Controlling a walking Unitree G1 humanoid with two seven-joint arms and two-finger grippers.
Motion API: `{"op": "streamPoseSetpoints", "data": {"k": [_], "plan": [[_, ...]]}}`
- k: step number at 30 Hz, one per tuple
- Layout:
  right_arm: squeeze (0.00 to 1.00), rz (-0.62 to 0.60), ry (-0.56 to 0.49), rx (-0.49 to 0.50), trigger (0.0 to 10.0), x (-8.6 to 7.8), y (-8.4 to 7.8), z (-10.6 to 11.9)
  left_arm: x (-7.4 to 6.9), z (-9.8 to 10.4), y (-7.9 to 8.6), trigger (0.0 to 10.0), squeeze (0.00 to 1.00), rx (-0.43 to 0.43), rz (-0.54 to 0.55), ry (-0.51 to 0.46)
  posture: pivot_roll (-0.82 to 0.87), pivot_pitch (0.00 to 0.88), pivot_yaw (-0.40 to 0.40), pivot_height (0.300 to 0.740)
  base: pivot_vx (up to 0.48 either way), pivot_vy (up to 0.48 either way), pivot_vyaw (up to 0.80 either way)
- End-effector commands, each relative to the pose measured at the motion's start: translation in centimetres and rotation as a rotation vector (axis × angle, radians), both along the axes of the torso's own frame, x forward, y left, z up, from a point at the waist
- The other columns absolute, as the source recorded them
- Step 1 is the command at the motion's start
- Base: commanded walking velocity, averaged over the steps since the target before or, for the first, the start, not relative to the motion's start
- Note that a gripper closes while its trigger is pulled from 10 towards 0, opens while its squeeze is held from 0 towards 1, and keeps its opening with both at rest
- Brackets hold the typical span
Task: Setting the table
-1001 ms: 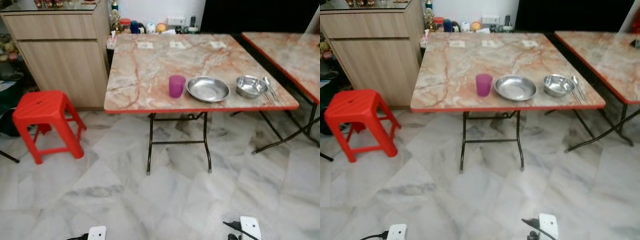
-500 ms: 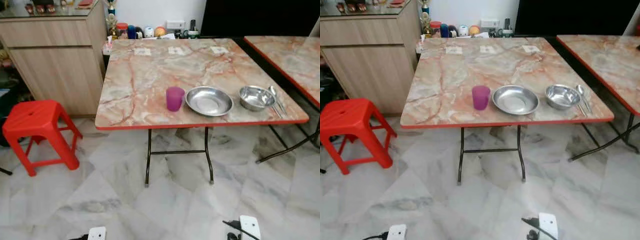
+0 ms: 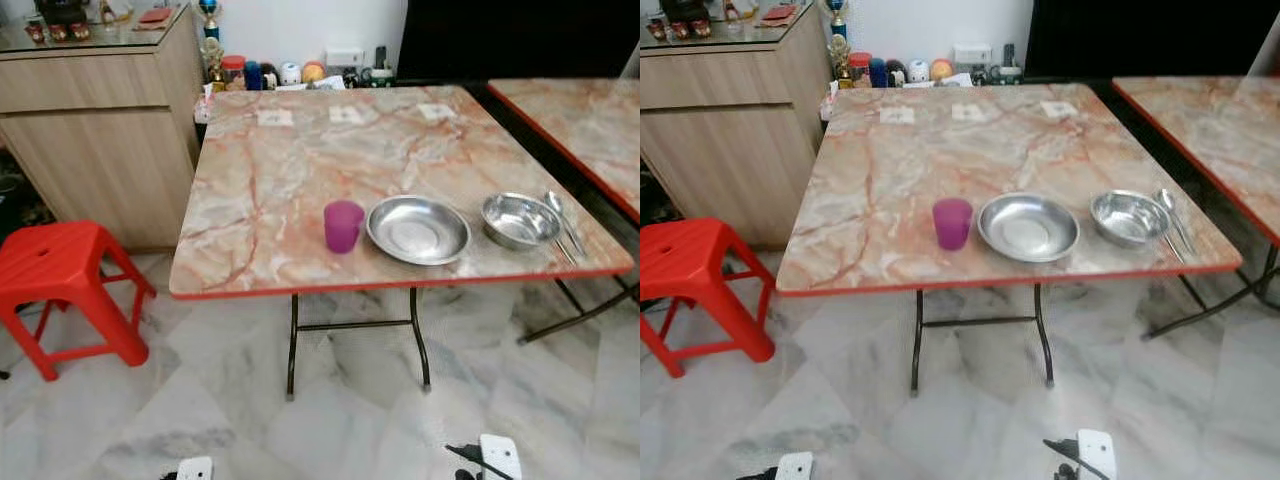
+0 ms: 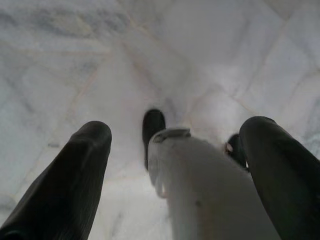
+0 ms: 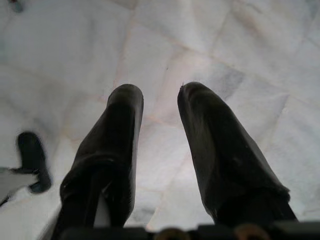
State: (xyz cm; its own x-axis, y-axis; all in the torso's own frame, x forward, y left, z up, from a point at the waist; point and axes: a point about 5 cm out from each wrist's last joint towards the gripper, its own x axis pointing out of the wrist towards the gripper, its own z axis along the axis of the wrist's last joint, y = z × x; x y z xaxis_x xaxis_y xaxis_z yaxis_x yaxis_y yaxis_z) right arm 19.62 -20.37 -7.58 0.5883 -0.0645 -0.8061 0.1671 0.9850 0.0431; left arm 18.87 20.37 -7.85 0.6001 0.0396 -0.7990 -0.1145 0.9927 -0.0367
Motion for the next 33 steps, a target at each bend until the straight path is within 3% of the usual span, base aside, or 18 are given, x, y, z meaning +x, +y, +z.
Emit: {"op": "streamPoseSetpoints", "data": {"k": [1, 14, 27, 31, 32, 33], "plan": [[0.00, 0.000, 0.009, 0.009, 10.0, -0.2, 0.3, -0.2, -0.7, -0.3, 0.1, 10.0, 0.00, -0.006, 0.007, 0.025, 0.06, 0.114, -0.054, 0.740, 0.311, 0.000, 0.00], [0.00, -0.002, -0.022, 0.019, 10.0, -0.1, 0.3, 0.0, -0.8, -0.4, -0.1, 10.0, 0.00, -0.004, -0.007, 0.028, 0.05, 0.095, -0.056, 0.740, 0.114, 0.000, 0.00], [0.00, 0.016, -0.211, 0.042, 10.0, 0.8, 0.2, 1.0, -1.6, -0.9, -0.7, 10.0, 0.00, -0.016, -0.016, 0.043, 0.03, 0.064, -0.073, 0.740, 0.000, 0.000, 0.00], [0.00, 0.012, -0.310, 0.055, 10.0, 1.2, 0.2, 1.6, -1.8, -1.0, -0.7, 10.0, 0.00, -0.016, -0.024, 0.050, 0.02, 0.064, -0.071, 0.740, 0.000, 0.000, 0.00], [0.00, 0.053, -0.460, 0.041, 10.0, 3.8, 1.2, 3.6, -1.8, -1.0, -0.7, 10.0, 0.00, -0.015, -0.025, 0.050, 0.02, 0.064, -0.071, 0.740, 0.000, 0.000, 0.00], [0.00, 0.092, -0.686, 0.025, 10.0, 6.9, 2.7, 7.1, -1.8, -1.0, -0.7, 10.0, 0.00, -0.014, -0.027, 0.050, 0.02, 0.068, -0.070, 0.740, 0.000, 0.000, 0.00]]}}
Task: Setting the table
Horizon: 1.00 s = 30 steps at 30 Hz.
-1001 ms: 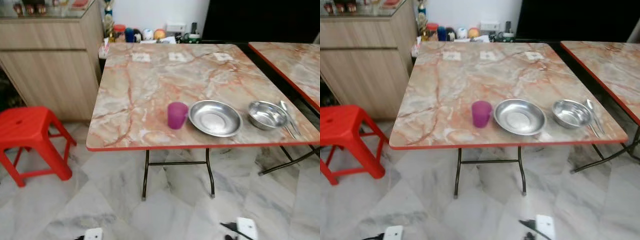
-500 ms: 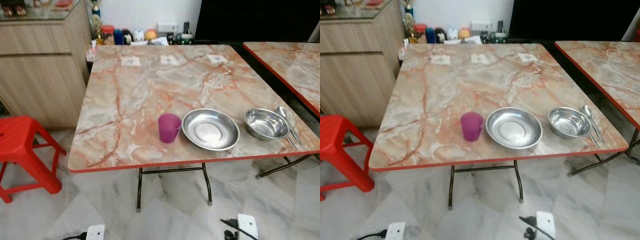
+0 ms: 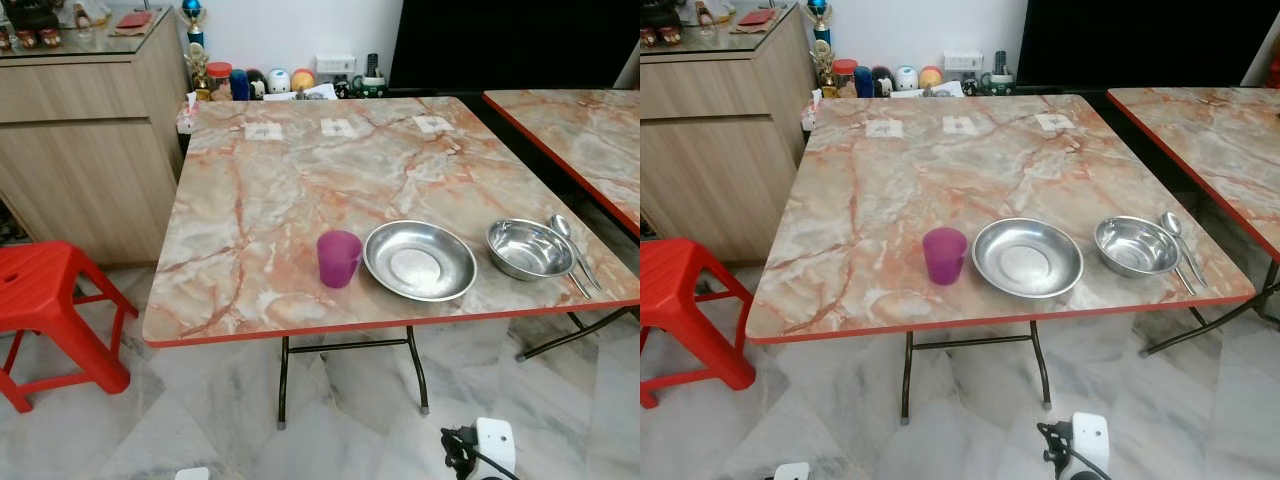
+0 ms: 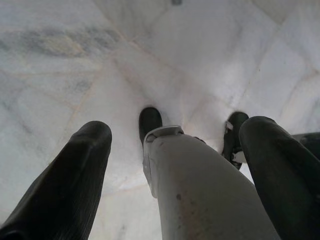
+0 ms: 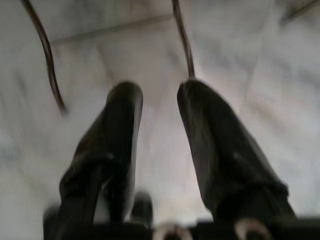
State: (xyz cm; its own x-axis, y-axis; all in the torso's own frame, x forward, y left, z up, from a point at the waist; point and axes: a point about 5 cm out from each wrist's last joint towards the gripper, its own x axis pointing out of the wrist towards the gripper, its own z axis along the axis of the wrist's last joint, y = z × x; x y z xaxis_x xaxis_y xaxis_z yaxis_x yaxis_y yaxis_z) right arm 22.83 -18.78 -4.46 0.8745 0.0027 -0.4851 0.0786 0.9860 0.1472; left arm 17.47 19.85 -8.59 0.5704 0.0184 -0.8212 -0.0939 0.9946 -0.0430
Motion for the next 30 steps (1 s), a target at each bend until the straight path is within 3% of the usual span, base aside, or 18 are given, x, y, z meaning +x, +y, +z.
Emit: {"op": "streamPoseSetpoints", "data": {"k": [1, 5, 7, 16, 17, 22, 30], "plan": [[0.00, 0.035, -0.307, -0.029, 10.0, 4.3, 1.4, 4.8, -0.4, -0.2, -0.1, 10.0, 0.00, -0.004, -0.005, 0.013, 0.02, 0.068, -0.070, 0.740, 0.000, 0.000, 0.00], [0.00, 0.007, -0.373, -0.039, 10.0, 4.3, 0.7, 5.8, -0.3, -0.1, -0.1, 10.0, 0.00, -0.001, -0.010, 0.009, 0.01, 0.089, -0.071, 0.740, 0.000, 0.000, 0.00], [0.00, -0.021, -0.463, -0.048, 10.0, 4.5, -0.2, 7.6, -0.2, -0.1, -0.1, 10.0, 0.00, 0.000, -0.014, 0.008, 0.00, 0.096, -0.071, 0.740, 0.000, 0.000, 0.00], [0.00, -0.090, -0.553, -0.054, 10.0, 4.3, -0.9, 9.7, -0.1, -0.1, -0.3, 10.0, 0.00, -0.006, -0.014, 0.006, 0.01, 0.113, -0.072, 0.740, 0.000, 0.000, 0.00], [1.00, -0.096, -0.557, -0.051, 10.0, 4.3, -0.9, 9.9, -0.2, -0.1, -0.3, 10.0, 0.00, -0.006, -0.015, 0.008, 0.01, 0.112, -0.072, 0.740, 0.000, 0.000, 0.00], [1.00, -0.120, -0.552, -0.041, 10.0, 4.5, -1.0, 10.2, -0.2, -0.2, -0.3, 10.0, 0.00, -0.004, -0.014, 0.010, 0.01, 0.118, -0.069, 0.740, 0.000, 0.000, 0.00], [1.00, -0.184, -0.547, 0.064, 10.0, 6.3, -1.9, 11.3, -0.3, -0.1, -0.1, 10.0, 0.00, -0.001, -0.004, -0.002, 0.01, 0.123, -0.067, 0.740, 0.000, 0.000, 0.00]]}}
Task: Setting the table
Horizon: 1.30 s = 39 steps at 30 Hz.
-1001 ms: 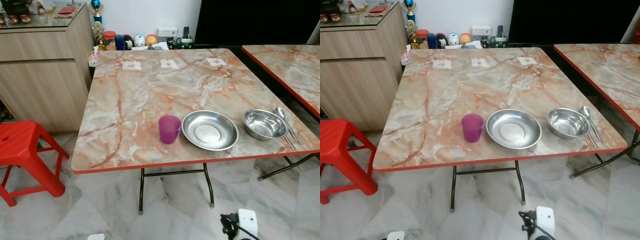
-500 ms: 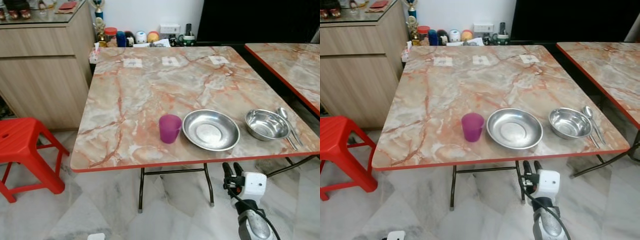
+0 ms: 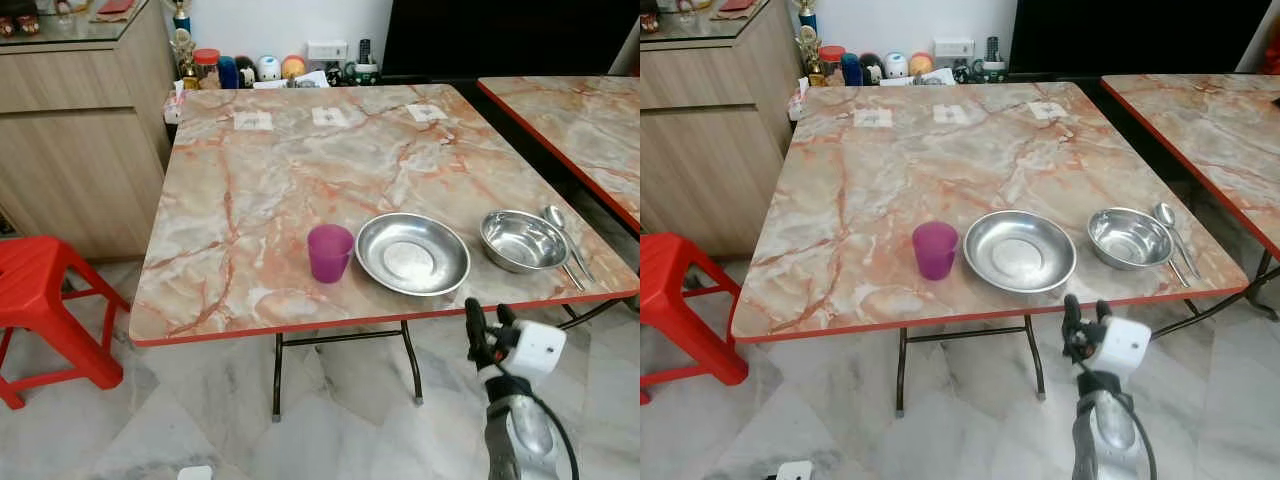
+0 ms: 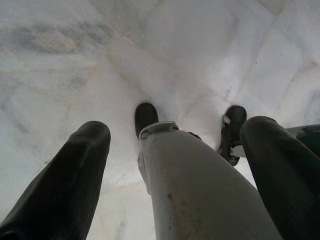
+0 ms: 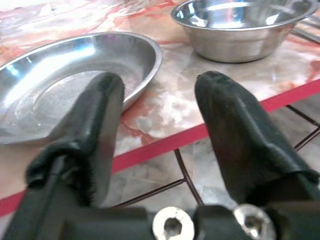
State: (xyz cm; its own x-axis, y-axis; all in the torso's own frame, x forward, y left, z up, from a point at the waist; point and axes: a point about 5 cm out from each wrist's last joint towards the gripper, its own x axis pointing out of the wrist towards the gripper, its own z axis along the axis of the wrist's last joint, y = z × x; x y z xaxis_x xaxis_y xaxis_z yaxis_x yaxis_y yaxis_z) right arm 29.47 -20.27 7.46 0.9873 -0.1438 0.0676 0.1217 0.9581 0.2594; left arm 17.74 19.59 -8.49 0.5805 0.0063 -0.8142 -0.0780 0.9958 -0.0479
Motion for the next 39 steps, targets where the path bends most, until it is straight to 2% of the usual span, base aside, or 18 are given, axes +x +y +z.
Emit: {"op": "streamPoseSetpoints", "data": {"k": [1, 3, 4, 9, 10, 12, 14, 21, 39], "plan": [[0.05, -0.001, 0.036, 0.006, 10.0, 0.0, -0.5, -0.4, -0.5, -0.2, 0.2, 10.0, 0.00, 0.005, 0.010, 0.006, 0.01, 0.124, -0.066, 0.740, 0.000, 0.000, 0.00], [0.05, 0.005, 0.043, 0.002, 10.0, 0.2, -0.5, -0.2, -0.4, -0.2, 0.2, 10.0, 0.00, 0.003, 0.010, 0.002, 0.01, 0.124, -0.066, 0.740, 0.000, 0.000, 0.00], [0.00, 0.010, 0.040, -0.006, 10.0, 0.3, -0.5, 0.0, -0.4, -0.1, 0.2, 10.0, 0.00, 0.001, 0.014, -0.001, 0.01, 0.126, -0.067, 0.740, 0.000, 0.000, 0.00], [0.00, 0.021, 0.027, -0.008, 10.0, 0.5, -0.3, 0.3, -0.4, -0.2, 0.1, 10.0, 0.00, -0.006, 0.014, 0.004, 0.02, 0.126, -0.067, 0.740, 0.000, 0.000, 0.00], [0.00, 0.019, 0.010, -0.022, 10.0, 0.5, -0.4, 0.6, -0.4, -0.2, 0.1, 10.0, 0.00, -0.007, 0.013, 0.004, 0.02, 0.127, -0.067, 0.740, 0.000, 0.000, 0.00], [0.00, 0.018, -0.084, -0.113, 10.0, 0.5, -0.4, 2.2, -0.5, -0.2, 0.0, 10.0, 0.00, -0.006, 0.010, 0.006, 0.02, 0.128, -0.065, 0.740, 0.000, 0.000, 0.00], [0.00, 0.002, -0.151, -0.119, 10.0, 0.5, -0.5, 3.6, -0.5, -0.2, 0.1, 10.0, 0.00, -0.003, -0.001, 0.010, 0.01, 0.126, -0.064, 0.740, 0.000, 0.000, 0.00], [0.00, -0.018, -0.170, -0.153, 10.0, 0.5, -1.2, 4.3, -0.7, -0.3, 0.1, 10.0, 0.00, -0.001, 0.006, 0.016, 0.02, 0.125, -0.068, 0.740, 0.000, 0.000, 0.00], [0.00, -0.008, -0.164, -0.166, 10.0, 0.6, -0.9, 4.5, -0.9, -0.4, 0.0, 10.0, 0.00, 0.000, 0.011, 0.019, 0.02, 0.124, -0.072, 0.740, 0.029, 0.000, 0.00]]}}
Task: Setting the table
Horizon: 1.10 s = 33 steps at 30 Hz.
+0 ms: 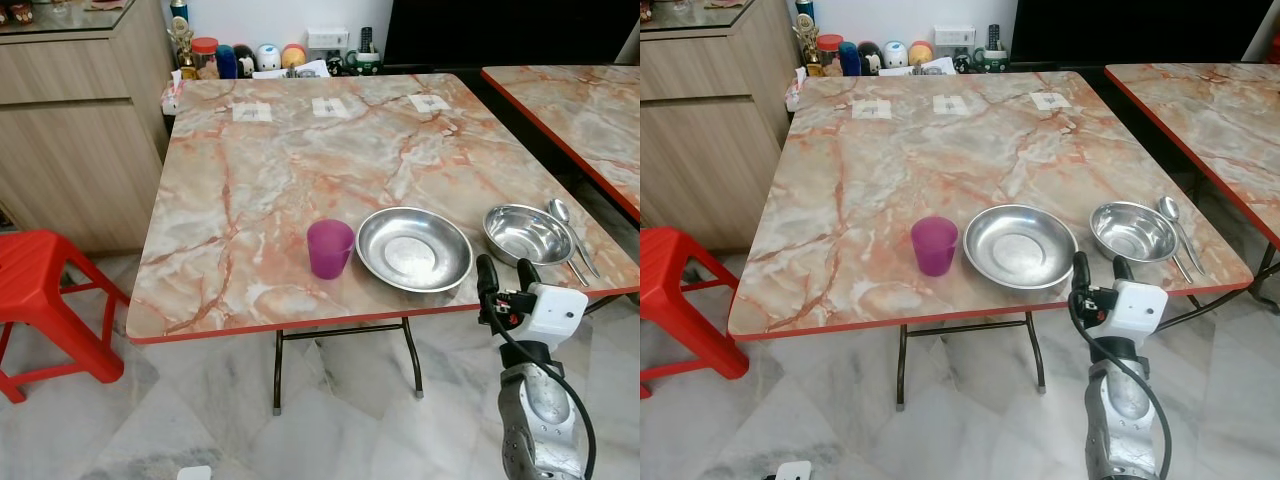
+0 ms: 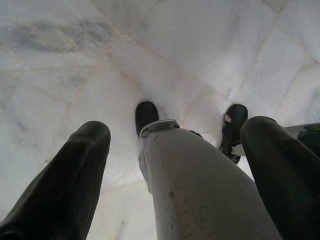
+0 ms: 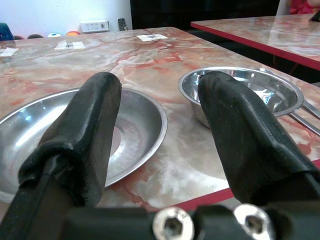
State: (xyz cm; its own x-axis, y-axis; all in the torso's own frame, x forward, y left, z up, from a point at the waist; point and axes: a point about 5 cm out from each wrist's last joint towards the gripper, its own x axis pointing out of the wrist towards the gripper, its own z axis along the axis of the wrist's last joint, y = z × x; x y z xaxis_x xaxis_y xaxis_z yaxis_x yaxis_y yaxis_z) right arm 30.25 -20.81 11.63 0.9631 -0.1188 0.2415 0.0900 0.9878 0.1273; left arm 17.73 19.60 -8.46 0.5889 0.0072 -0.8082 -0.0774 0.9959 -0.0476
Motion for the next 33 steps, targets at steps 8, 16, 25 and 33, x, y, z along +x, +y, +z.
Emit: {"op": "streamPoseSetpoints", "data": {"k": [8, 16, 25, 33], "plan": [[0.00, -0.009, 0.013, -0.017, 10.0, -0.1, -0.4, -0.1, -0.8, -0.4, -0.1, 10.0, 0.00, -0.001, 0.010, 0.028, 0.02, 0.104, -0.071, 0.740, 0.330, 0.000, 0.00], [0.00, -0.005, 0.025, -0.030, 10.0, 0.0, -0.6, -0.3, -0.1, 0.0, 0.3, 10.0, 0.00, 0.010, -0.003, 0.008, 0.02, 0.080, -0.063, 0.740, 0.206, 0.000, 0.00], [0.00, -0.033, 0.017, -0.037, 10.0, -1.3, -0.9, -0.5, -0.1, 0.0, 0.3, 10.0, 0.00, 0.011, -0.016, 0.006, 0.02, 0.084, -0.058, 0.740, 0.000, 0.000, 0.00], [0.00, -0.050, 0.065, 0.000, 10.0, -3.1, -1.5, -1.0, -0.7, -0.3, 0.3, 10.0, 0.00, 0.013, -0.022, 0.021, 0.01, 0.100, -0.058, 0.740, 0.000, 0.000, 0.00]]}}
